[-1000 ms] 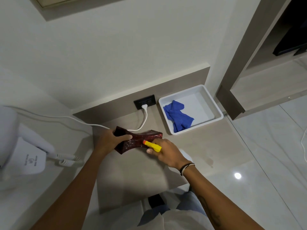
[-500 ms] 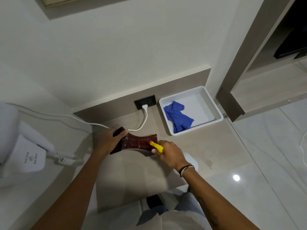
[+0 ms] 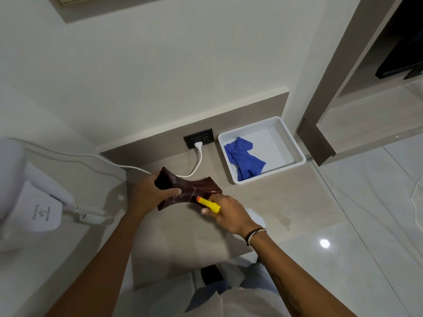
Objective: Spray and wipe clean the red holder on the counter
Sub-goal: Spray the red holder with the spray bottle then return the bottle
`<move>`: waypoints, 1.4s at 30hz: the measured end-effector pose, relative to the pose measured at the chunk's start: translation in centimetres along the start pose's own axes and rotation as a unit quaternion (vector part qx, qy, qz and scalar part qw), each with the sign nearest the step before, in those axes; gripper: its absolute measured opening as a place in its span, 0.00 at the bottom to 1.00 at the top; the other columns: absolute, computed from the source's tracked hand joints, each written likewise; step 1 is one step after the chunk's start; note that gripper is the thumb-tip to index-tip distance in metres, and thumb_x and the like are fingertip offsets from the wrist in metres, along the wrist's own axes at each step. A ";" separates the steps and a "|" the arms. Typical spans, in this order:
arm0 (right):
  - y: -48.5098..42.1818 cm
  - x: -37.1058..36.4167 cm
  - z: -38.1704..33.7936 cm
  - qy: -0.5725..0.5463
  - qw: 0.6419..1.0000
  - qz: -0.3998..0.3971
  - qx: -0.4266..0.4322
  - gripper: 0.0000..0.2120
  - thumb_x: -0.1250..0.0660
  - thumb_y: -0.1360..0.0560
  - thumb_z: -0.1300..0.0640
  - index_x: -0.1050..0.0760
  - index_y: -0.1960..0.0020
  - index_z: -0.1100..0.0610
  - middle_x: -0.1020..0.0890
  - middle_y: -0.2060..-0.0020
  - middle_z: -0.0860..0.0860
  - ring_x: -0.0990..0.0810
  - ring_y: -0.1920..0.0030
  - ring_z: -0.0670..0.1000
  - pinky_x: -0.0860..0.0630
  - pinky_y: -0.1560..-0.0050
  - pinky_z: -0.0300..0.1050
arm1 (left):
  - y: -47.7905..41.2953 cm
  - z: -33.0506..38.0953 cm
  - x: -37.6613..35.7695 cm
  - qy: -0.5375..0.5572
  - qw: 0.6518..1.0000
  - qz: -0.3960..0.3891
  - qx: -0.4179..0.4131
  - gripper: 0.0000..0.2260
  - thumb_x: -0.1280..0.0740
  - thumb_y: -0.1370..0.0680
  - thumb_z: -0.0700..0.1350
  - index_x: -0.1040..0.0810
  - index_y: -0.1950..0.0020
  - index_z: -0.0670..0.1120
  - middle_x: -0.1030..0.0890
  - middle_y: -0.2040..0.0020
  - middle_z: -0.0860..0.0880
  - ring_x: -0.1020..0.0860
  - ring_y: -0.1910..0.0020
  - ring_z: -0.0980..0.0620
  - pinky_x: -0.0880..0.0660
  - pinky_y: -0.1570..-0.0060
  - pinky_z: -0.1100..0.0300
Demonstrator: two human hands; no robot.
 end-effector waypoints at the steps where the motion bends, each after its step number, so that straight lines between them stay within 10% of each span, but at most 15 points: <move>1: 0.0 0.0 -0.5 0.000 1.000 0.004 0.013 0.16 0.32 0.18 0.38 0.23 0.45 0.52 0.16 0.50 0.51 0.19 0.52 0.55 0.24 0.53 0.52 | 0.0 0.2 0.0 0.013 1.000 -0.002 0.015 0.32 0.23 0.39 0.69 0.17 0.40 0.55 0.13 0.49 0.53 0.15 0.48 0.50 0.17 0.47 0.47; 12: -0.3 0.5 1.3 0.077 0.995 0.018 -0.056 0.19 0.32 0.18 0.38 0.22 0.43 0.54 0.15 0.47 0.55 0.16 0.49 0.58 0.23 0.56 0.51 | -0.2 1.3 0.3 0.016 0.999 -0.002 0.048 0.29 0.23 0.40 0.73 0.18 0.47 0.59 0.14 0.53 0.57 0.15 0.54 0.54 0.15 0.52 0.51; 26: -2.6 19.8 7.8 0.096 0.977 0.158 -0.107 0.28 0.31 0.21 0.33 0.23 0.29 0.49 0.12 0.46 0.55 0.13 0.48 0.60 0.16 0.46 0.55 | 1.0 7.2 -0.7 -0.214 0.976 0.018 -0.028 0.51 0.24 0.41 0.76 0.28 0.23 0.54 0.23 0.33 0.49 0.28 0.32 0.43 0.27 0.35 0.47; 42: -10.0 22.5 13.4 0.030 0.969 0.199 -0.144 0.29 0.28 0.18 0.54 0.31 0.19 0.55 0.17 0.30 0.55 0.14 0.37 0.61 0.19 0.32 0.57 | 2.2 9.1 -4.1 -0.200 0.978 0.036 -0.054 0.52 0.17 0.41 0.67 0.30 0.22 0.50 0.28 0.30 0.46 0.30 0.29 0.43 0.26 0.32 0.44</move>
Point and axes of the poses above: each hand's wrist, its own y-axis away from the middle knuckle, its own x-axis out of the back of the hand, z = x × y, the point moved 4 cm from there along -y, towards the middle knuckle
